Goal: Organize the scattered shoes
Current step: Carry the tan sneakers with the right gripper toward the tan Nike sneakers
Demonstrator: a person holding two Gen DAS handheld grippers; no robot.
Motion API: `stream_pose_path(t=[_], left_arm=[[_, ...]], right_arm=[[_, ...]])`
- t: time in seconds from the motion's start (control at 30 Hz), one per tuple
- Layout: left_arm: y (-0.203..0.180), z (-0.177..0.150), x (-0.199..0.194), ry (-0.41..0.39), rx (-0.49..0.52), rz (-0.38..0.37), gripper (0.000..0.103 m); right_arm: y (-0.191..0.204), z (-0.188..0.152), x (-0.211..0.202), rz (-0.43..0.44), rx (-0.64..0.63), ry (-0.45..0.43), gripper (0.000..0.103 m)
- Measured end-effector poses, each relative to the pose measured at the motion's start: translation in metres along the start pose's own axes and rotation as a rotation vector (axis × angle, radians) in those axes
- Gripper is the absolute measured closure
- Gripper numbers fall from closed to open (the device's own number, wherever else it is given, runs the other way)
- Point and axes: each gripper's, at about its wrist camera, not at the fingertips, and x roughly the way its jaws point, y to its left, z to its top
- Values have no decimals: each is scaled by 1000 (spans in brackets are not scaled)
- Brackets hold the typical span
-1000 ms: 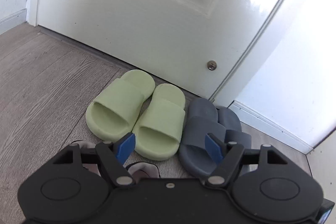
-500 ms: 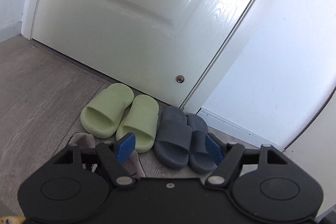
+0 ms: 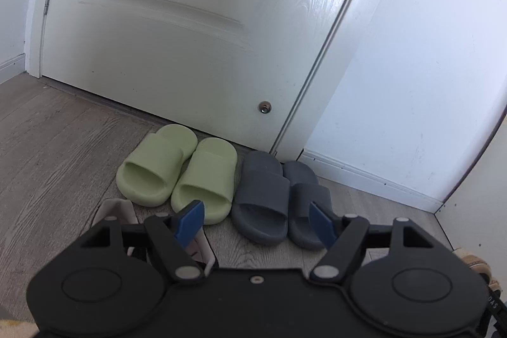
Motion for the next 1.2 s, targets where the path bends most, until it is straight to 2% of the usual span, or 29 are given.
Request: stream_pose_path(t=[0.27,0.4,0.57,0.77,1.07,1.2], left_arm=[[-70,-10,40,51,83,-48,29],[-105,-13,67,79,116,-72,29],[-144,-19,104,117,178,-81,29],[-193,-24,148,169,241,-100,29],[-247,-60,215,296,339,-170,29],[-262,-73,237,337,372,-193,29]], right_arm=[[-66,23,38,-109,-151,-82,58],[-109,36,73,-174,-119,-61,58],[-154,49,128,-210,-73,-17,58],[-191,68,207,-167,-76,49,58],[-191,88,340,-115,-133,128,58],[-186,90,382,-91,-154,178,58]])
